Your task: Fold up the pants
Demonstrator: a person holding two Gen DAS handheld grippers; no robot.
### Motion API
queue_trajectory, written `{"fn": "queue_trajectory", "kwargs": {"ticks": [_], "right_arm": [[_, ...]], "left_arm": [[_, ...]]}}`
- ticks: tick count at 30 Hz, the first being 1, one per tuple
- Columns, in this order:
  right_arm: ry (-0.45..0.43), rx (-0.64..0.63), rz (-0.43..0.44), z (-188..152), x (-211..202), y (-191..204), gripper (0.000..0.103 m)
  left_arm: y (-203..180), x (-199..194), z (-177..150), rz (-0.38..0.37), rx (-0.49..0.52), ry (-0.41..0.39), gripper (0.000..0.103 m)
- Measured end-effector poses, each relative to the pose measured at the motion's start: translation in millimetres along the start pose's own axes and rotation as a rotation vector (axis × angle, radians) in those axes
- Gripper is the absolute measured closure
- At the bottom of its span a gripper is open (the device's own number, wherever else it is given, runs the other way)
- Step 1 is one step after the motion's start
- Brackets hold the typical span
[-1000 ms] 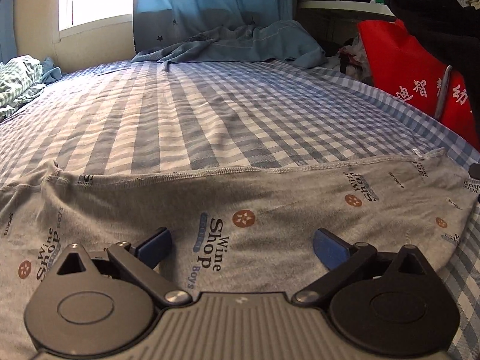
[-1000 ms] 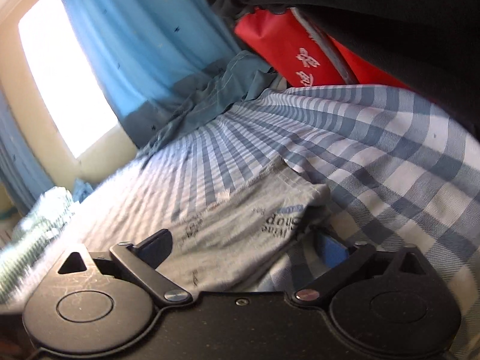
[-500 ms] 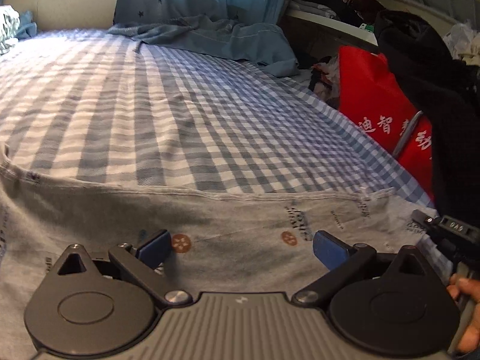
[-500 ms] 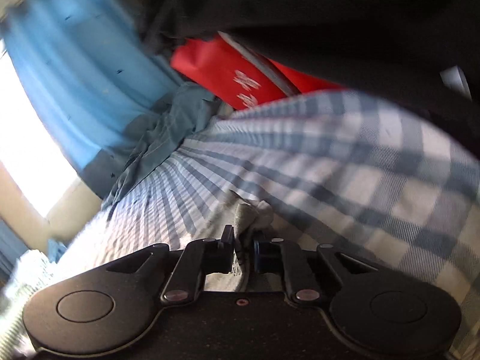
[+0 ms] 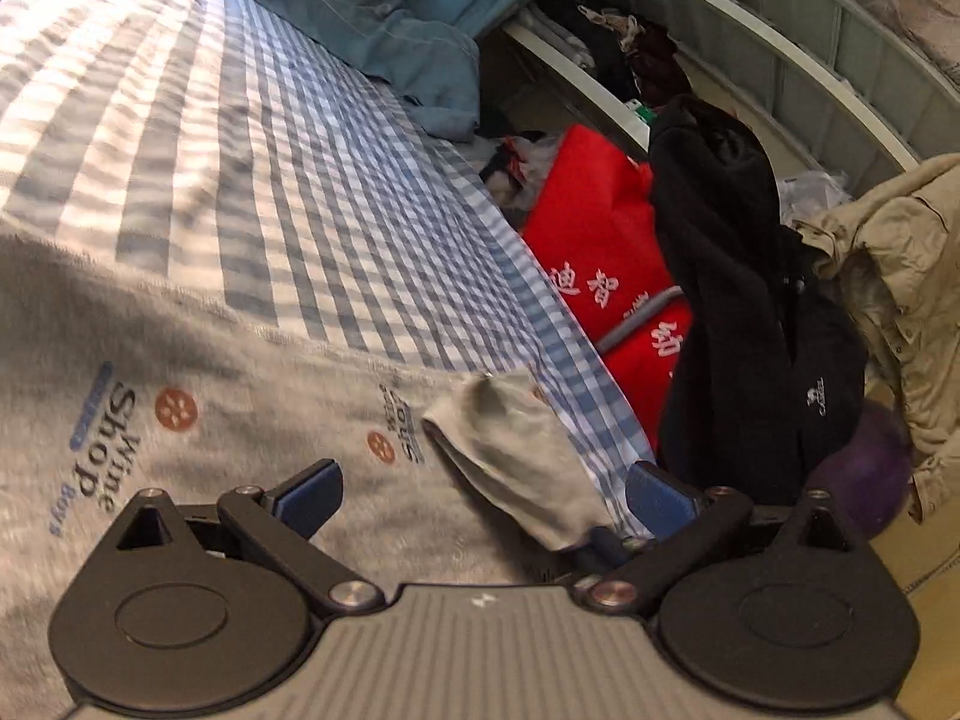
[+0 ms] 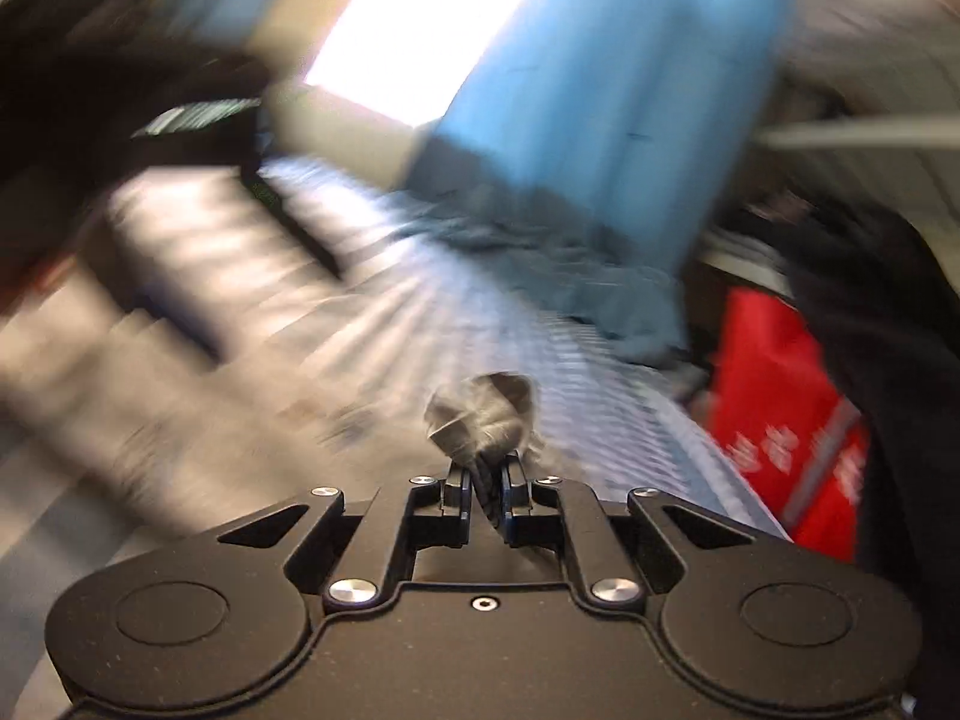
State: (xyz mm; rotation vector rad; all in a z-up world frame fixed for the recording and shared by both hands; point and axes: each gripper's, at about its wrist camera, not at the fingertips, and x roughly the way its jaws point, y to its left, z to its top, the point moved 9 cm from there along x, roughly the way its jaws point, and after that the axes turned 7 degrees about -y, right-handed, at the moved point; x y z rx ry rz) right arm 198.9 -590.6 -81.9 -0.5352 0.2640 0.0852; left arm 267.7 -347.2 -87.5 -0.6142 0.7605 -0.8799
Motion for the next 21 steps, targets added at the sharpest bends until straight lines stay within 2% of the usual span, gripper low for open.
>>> {"fn": "queue_trajectory", "kwargs": {"ticks": [3,5,9,12,14,19,21], "right_arm": [[0.047,-0.055,0.097,-12.9,4.9,34.8,0.094],[0.04,-0.075,0.076,-16.4,5.8,41.9,0.092],[0.028,-0.056,0.045,-13.3,8.6,39.3,0.076],[0.023,-0.003,0.054,-14.1,6.2,35.6,0.08],[0.017,0.102,0.075,-13.4,5.3,27.1,0.084],[-0.061,0.484,0.115,-4.1,-3.9,-5.9,0.085],[-0.073,0.634,0.117,-4.5,-5.3,-20.9,0.079]], "left_arm": [[5.0,5.4,-9.4,0.012,-0.007,0.02,0.001],[2.7,5.8,-11.4,0.016,0.023,0.017,0.001],[-0.6,4.8,-12.4,0.021,0.037,0.021,0.001],[-2.0,5.0,-11.4,0.013,0.015,0.024,0.001],[-3.4,6.2,-10.9,-0.001,-0.009,0.037,0.001],[-9.7,20.1,-8.8,-0.081,-0.13,0.085,0.001],[-8.6,26.8,-9.1,-0.093,-0.183,0.095,0.001]]}}
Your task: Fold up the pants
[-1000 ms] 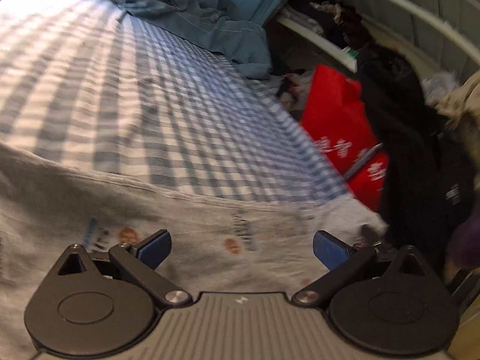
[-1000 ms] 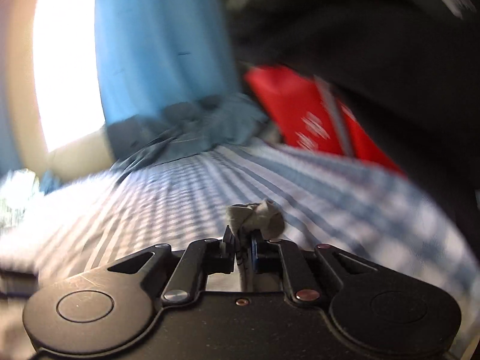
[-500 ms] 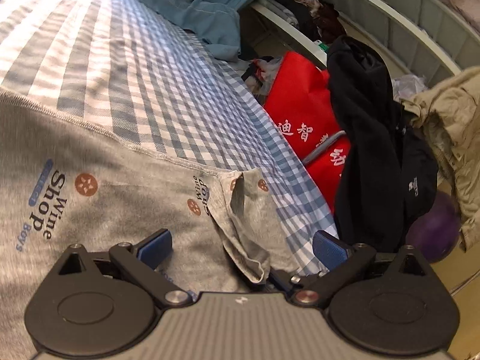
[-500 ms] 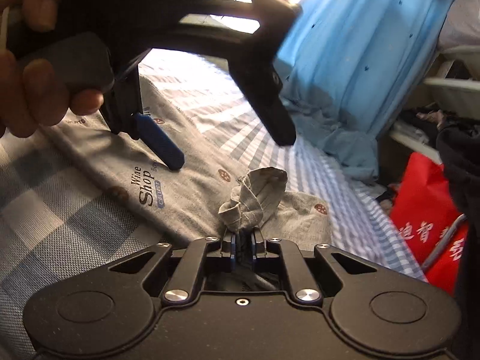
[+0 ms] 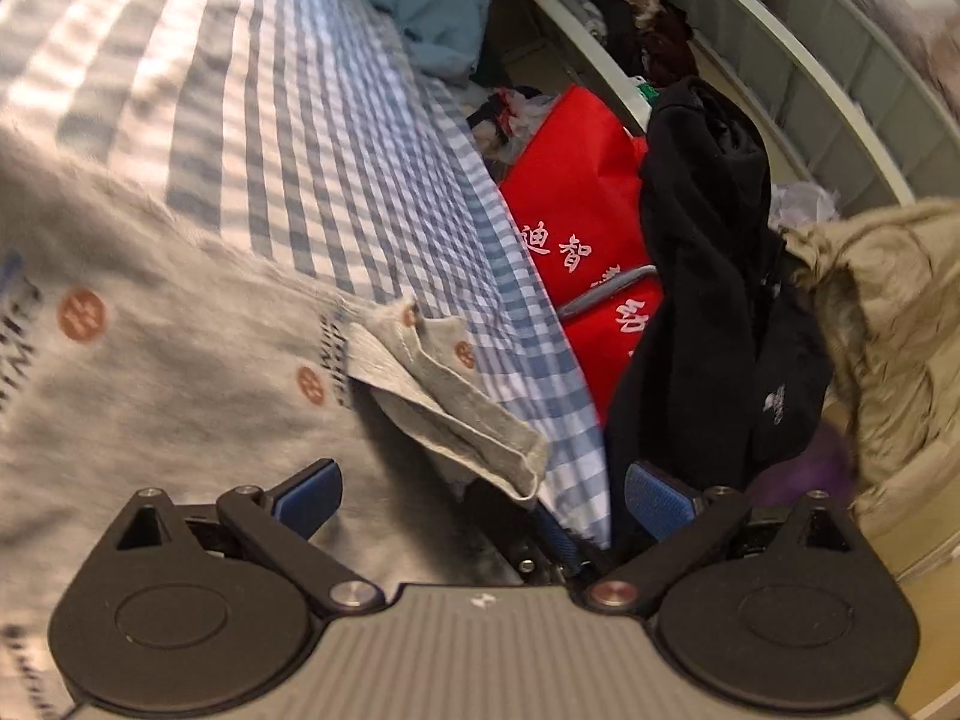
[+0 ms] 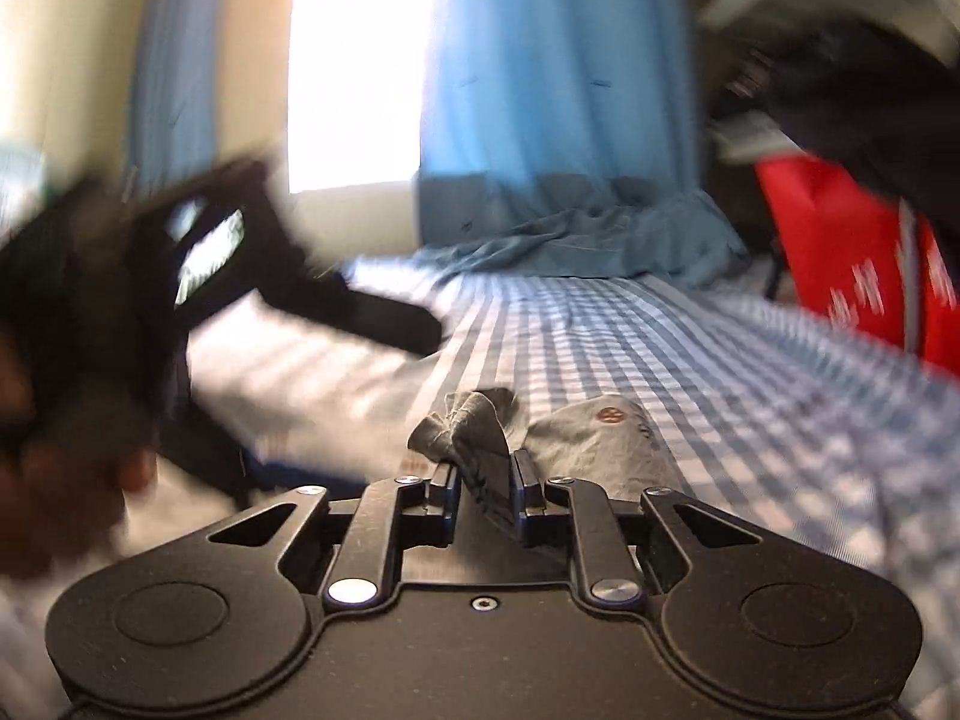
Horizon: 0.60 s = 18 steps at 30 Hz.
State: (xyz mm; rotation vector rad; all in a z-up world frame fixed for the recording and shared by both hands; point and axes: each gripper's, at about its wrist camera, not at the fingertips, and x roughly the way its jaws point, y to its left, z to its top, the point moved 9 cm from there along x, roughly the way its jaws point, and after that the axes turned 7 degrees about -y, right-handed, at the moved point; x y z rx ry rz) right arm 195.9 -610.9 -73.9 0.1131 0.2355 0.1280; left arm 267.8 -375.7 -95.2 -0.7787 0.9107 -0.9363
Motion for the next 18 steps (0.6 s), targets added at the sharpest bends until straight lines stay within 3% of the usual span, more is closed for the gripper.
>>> {"fn": "queue_trajectory", "kwargs": {"ticks": [2,5,8,13,14,17,18], "right_arm": [[0.028,0.027,-0.014,-1.1,2.1,-4.6,0.071],[0.064,-0.072,-0.017,-10.6,1.8,5.3,0.062],[0.099,-0.165,0.009,-25.2,1.7,21.6,0.061],[0.082,-0.307,0.039,-28.6,8.1,48.5,0.062],[0.068,-0.327,0.046,-27.3,8.0,53.6,0.067],[0.033,-0.37,0.01,-20.4,8.5,57.6,0.096],[0.024,-0.371,-0.011,-17.6,8.4,54.6,0.095]], "left_arm": [[2.1,3.6,1.3,0.003,-0.018,-0.01,0.001],[4.9,5.6,1.3,0.008,-0.021,-0.019,0.001],[5.3,7.5,2.5,0.006,-0.024,-0.022,0.001],[7.2,3.3,4.9,0.008,-0.025,-0.032,0.001],[7.8,2.2,5.5,0.008,-0.028,-0.034,0.001],[9.0,-1.4,7.1,0.009,-0.032,-0.037,0.001],[9.4,-2.1,7.6,0.01,-0.032,-0.037,0.001]]}}
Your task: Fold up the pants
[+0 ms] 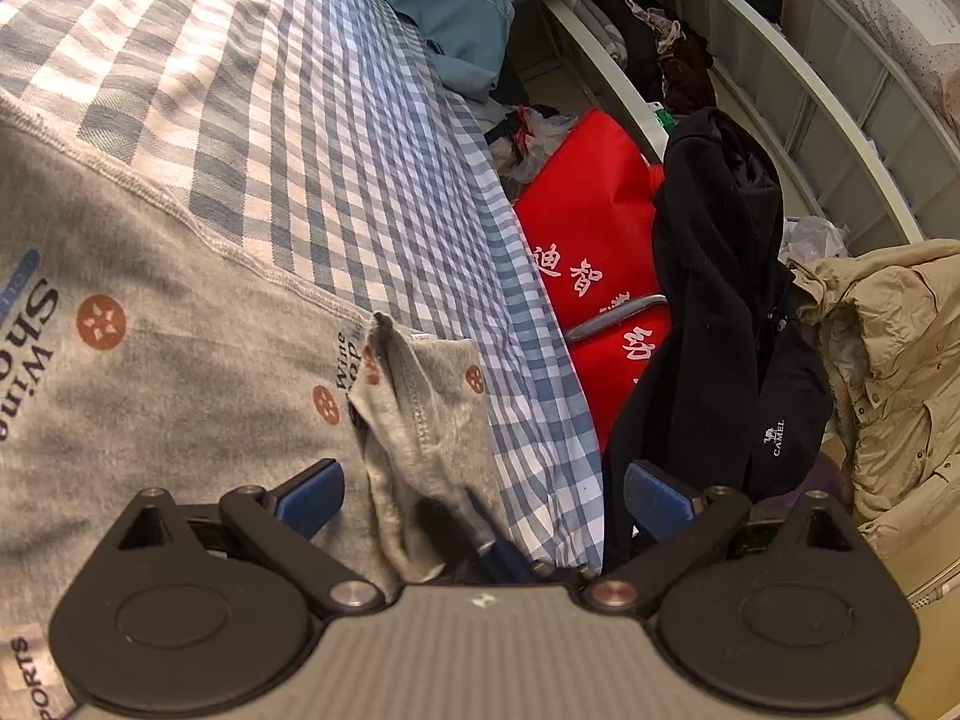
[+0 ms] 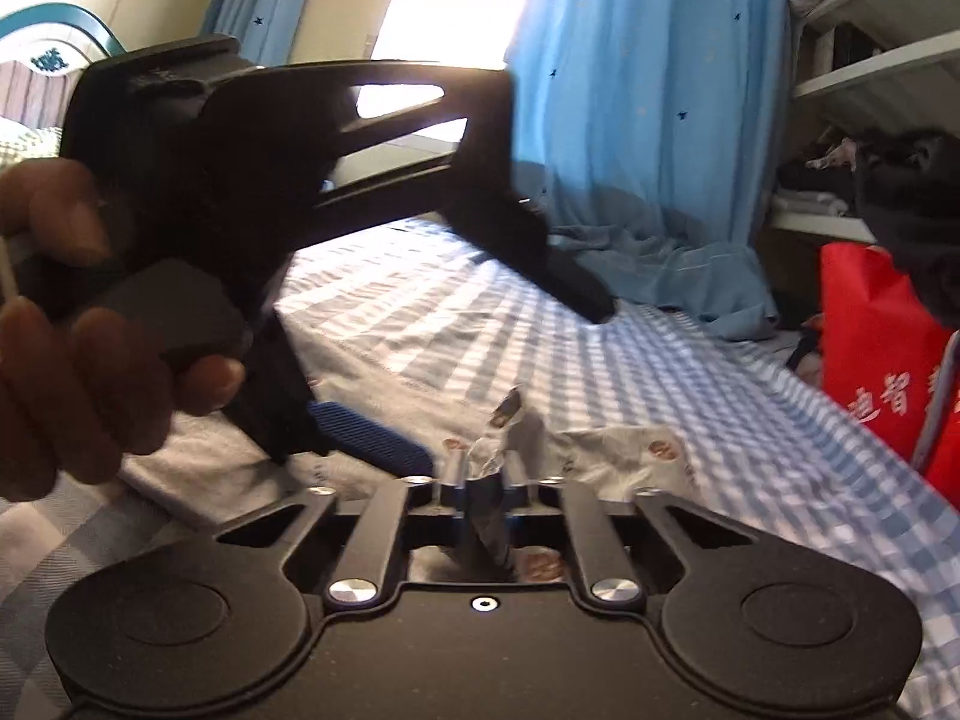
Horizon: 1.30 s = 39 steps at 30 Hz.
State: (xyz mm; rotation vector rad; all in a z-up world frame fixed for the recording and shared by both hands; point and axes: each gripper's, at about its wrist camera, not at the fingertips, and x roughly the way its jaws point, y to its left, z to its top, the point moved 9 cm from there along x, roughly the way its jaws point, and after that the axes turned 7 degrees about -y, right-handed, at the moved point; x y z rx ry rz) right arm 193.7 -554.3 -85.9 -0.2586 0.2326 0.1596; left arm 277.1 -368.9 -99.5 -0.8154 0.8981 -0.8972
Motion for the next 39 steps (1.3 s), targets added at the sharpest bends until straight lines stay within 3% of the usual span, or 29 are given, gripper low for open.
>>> {"fn": "queue_trajectory", "kwargs": {"ticks": [2,3,4,6,10,16,17,18,21,29,35,39], "right_arm": [[-0.007,0.059,-0.022,2.4,-0.3,-14.3,0.094],[-0.007,0.1,-0.004,2.6,-1.9,-19.0,0.089],[-0.008,0.128,0.017,2.7,-4.2,-21.6,0.081],[-0.001,0.122,0.063,1.6,-9.3,-19.1,0.055],[0.041,0.012,0.093,-8.5,-16.1,-0.3,0.055],[0.063,-0.054,0.04,-17.2,-10.2,7.8,0.059],[0.063,-0.058,0.022,-17.3,-8.8,6.2,0.068],[0.062,-0.055,0.012,-17.2,-7.2,4.6,0.084],[0.053,-0.014,-0.005,-15.7,-5.5,-2.2,0.095],[-0.044,0.304,-0.009,0.8,-19.8,-36.3,0.097],[-0.059,0.329,-0.012,4.1,-24.4,-38.9,0.097],[-0.057,0.314,-0.009,3.0,-25.3,-36.7,0.097]], "left_arm": [[0.5,-1.3,0.9,0.003,-0.001,-0.003,0.001],[0.9,-2.3,1.5,0.003,-0.003,-0.005,0.001],[1.4,-3.0,2.0,0.002,-0.006,-0.007,0.001],[2.9,-5.2,2.7,0.0,-0.01,-0.013,0.001],[5.0,-8.3,3.6,0.009,-0.008,-0.023,0.001],[4.2,-8.8,3.4,0.03,0.006,-0.019,0.001],[3.5,-8.5,3.1,0.033,0.01,-0.017,0.001],[2.9,-8.0,2.7,0.036,0.013,-0.014,0.001],[2.5,-7.5,1.0,0.033,0.012,0.002,0.001],[-1.7,11.9,-4.2,-0.034,-0.111,0.044,0.001],[-6.5,30.8,-6.1,-0.067,-0.21,0.042,0.004],[-4.4,36.8,-7.1,-0.032,-0.239,0.015,0.018]]}}
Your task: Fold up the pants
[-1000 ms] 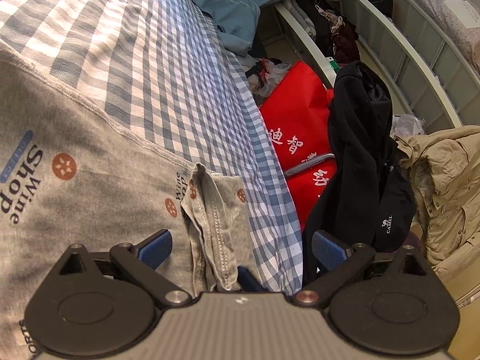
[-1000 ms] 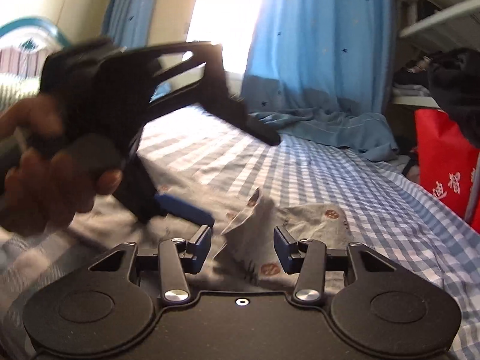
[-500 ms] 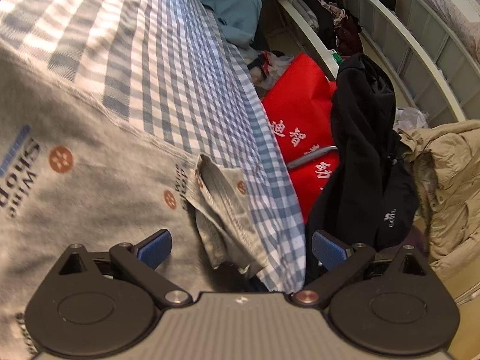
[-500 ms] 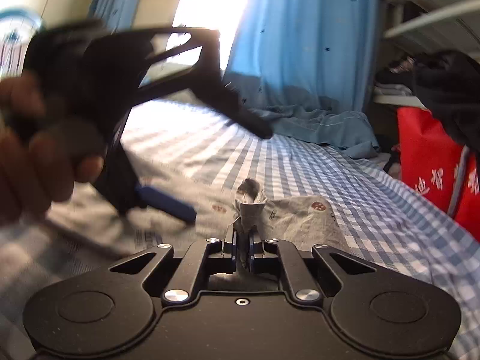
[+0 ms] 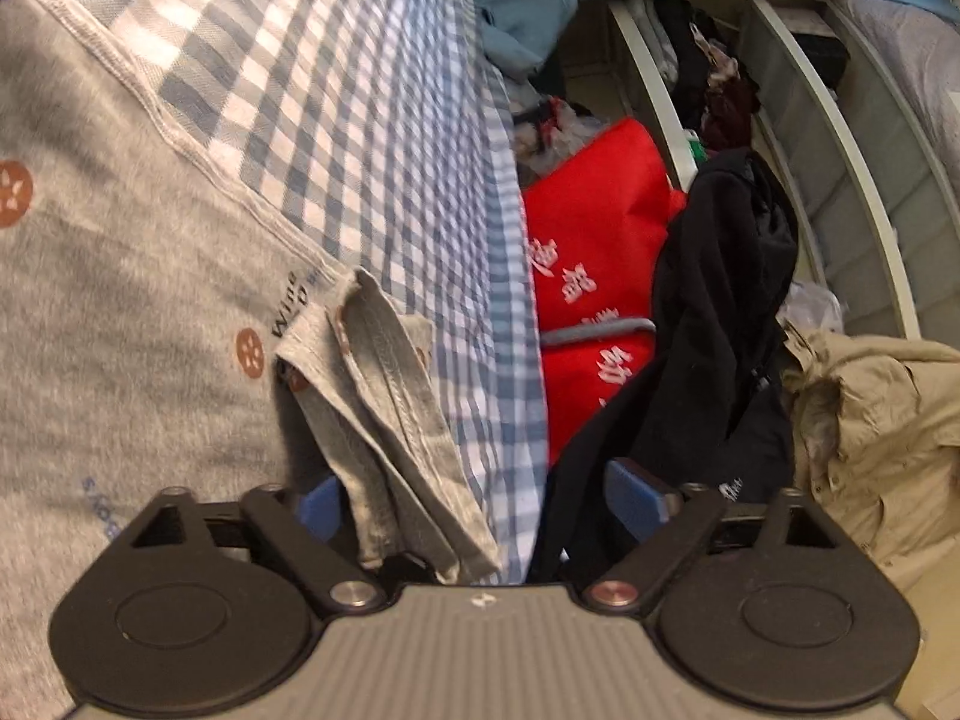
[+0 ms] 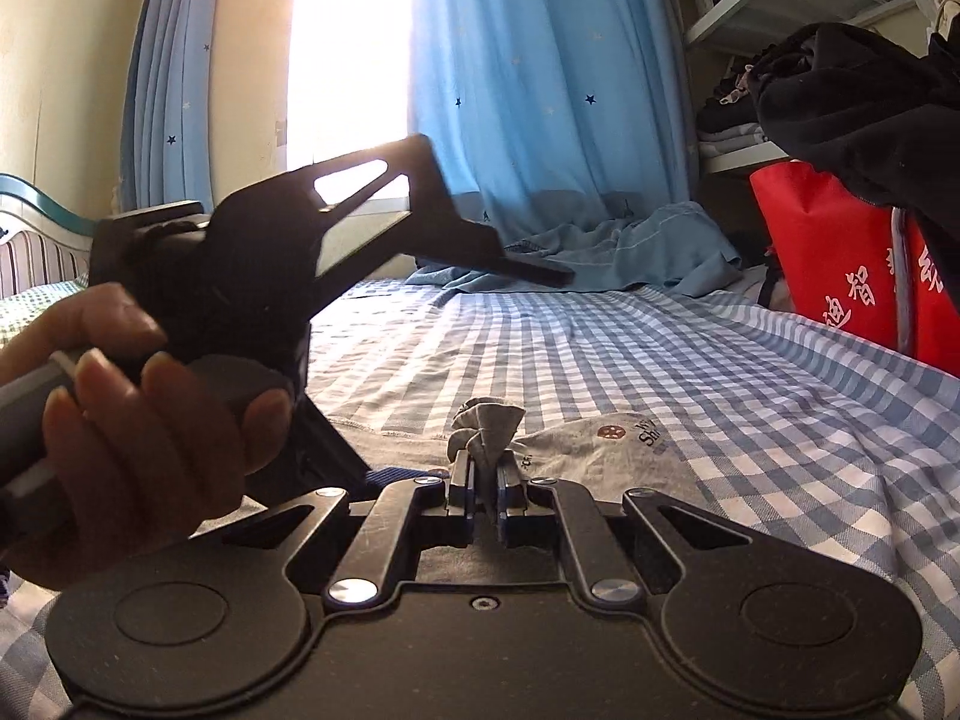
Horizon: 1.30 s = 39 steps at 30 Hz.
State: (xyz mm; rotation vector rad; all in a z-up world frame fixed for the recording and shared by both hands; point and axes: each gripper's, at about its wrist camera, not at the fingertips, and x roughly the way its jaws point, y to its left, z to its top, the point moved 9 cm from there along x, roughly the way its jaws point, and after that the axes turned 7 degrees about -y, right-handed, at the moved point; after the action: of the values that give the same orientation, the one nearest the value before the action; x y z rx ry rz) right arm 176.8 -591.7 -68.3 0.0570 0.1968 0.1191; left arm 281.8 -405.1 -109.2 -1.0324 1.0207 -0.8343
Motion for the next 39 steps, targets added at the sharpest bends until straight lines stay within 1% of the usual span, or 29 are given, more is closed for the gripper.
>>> {"fn": "queue_trajectory", "kwargs": {"ticks": [2,4,5,7,8,9,10,11,13,19,25,30,39], "right_arm": [[0.001,-0.013,-0.001,-0.7,0.3,2.3,0.097],[0.004,-0.026,-0.001,-1.4,1.1,3.2,0.097],[0.007,-0.036,-0.001,-2.1,1.6,4.2,0.097],[0.01,-0.061,-0.004,-3.6,2.2,6.8,0.096],[0.013,-0.077,-0.007,-4.7,2.6,9.5,0.097],[0.016,-0.091,-0.009,-5.9,2.9,11.4,0.097],[0.018,-0.103,-0.011,-6.6,3.4,13.0,0.096],[0.021,-0.117,-0.012,-7.8,3.6,15.0,0.096],[0.027,-0.144,-0.018,-9.7,4.4,19.0,0.096],[0.03,-0.176,-0.016,-6.6,2.4,26.9,0.096],[0.02,-0.2,0.018,4.0,-5.2,48.5,0.096],[0.014,-0.225,0.078,12.7,-12.1,86.7,0.097],[0.027,-0.263,0.227,19.8,-15.2,183.0,0.096]], "left_arm": [[-0.2,-0.7,0.9,0.032,0.029,-0.027,0.022],[0.4,-3.1,2.1,0.053,0.044,-0.044,0.035],[0.6,-3.1,2.8,0.067,0.046,-0.052,0.039],[2.9,-5.5,4.3,0.092,0.055,-0.063,0.056],[4.7,-8.1,5.4,0.106,0.062,-0.068,0.059],[6.1,-9.2,5.9,0.119,0.07,-0.071,0.069],[7.9,-10.2,6.6,0.141,0.083,-0.07,0.082],[9.1,-10.3,6.7,0.165,0.1,-0.067,0.086],[9.5,-14.5,6.7,0.186,0.133,-0.069,0.089],[-3.3,-29.6,6.5,0.198,0.227,-0.069,0.094],[-17.4,-63.4,11.0,0.209,0.309,-0.074,0.095],[-20.3,-109.0,19.8,0.224,0.348,-0.087,0.095],[-6.9,-198.5,44.5,0.289,0.382,-0.146,0.095]]}}
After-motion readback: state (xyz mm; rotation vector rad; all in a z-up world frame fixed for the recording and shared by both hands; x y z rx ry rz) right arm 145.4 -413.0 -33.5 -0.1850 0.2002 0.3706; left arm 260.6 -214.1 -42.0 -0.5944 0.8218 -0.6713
